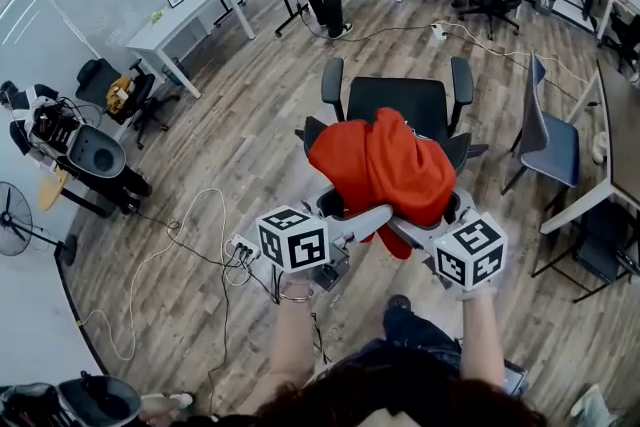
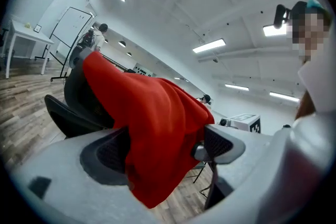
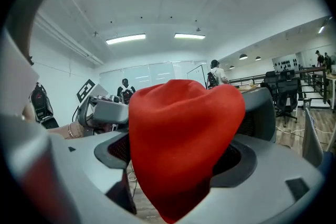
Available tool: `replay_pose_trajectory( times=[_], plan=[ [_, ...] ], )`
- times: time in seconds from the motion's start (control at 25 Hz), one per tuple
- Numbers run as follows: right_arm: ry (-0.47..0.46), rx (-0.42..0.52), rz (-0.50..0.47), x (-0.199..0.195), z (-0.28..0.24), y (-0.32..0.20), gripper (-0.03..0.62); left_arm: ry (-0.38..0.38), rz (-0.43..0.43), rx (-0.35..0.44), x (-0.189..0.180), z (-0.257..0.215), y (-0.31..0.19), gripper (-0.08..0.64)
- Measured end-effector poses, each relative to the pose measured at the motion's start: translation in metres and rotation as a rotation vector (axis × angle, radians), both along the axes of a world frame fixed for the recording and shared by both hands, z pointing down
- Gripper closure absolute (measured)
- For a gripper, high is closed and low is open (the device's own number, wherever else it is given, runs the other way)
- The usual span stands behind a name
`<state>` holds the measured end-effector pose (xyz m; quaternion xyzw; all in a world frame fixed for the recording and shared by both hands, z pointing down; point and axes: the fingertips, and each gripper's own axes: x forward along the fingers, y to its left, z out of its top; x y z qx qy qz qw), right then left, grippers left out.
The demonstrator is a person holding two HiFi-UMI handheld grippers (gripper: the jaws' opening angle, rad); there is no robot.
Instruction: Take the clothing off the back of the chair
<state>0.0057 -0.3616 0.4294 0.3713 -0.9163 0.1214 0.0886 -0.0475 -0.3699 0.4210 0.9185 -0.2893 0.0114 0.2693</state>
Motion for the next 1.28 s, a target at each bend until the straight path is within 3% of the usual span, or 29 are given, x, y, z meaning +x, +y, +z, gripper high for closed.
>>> replay_pose_trajectory(
  times=[0.24,0.28,0.32,0.36,0.56,0.96,1.28],
  plan=[
    [0.025,0.017,-0.019,-0.007,-0.002,0.002,0.215,-0.042,0.044,0.062,0.014,-0.011,0.008,0.129],
    [0.029,0.018,-0.023,-0.007,-0.003,0.003,0.219,-0.044,0.035,0.065,0.012,-0.012,0.008,0.17],
    [0.036,0.021,-0.022,-0.007,-0.003,0.004,0.245,-0.047,0.021,0.069,0.009,-0.012,0.008,0.261],
    [0.044,0.024,-0.018,-0.006,-0.004,0.004,0.345,-0.051,0.009,0.074,0.007,-0.013,0.008,0.329],
    [0.066,0.04,-0.014,-0.008,-0.009,0.01,0.426,-0.078,0.01,0.098,0.008,-0.018,0.015,0.409],
    [0.056,0.071,-0.013,-0.012,-0.025,0.028,0.483,-0.134,0.047,0.189,0.009,-0.039,0.037,0.469],
    [0.049,0.128,0.0,-0.012,-0.046,0.049,0.489,-0.096,0.07,0.226,0.009,-0.06,0.06,0.472]
  ],
)
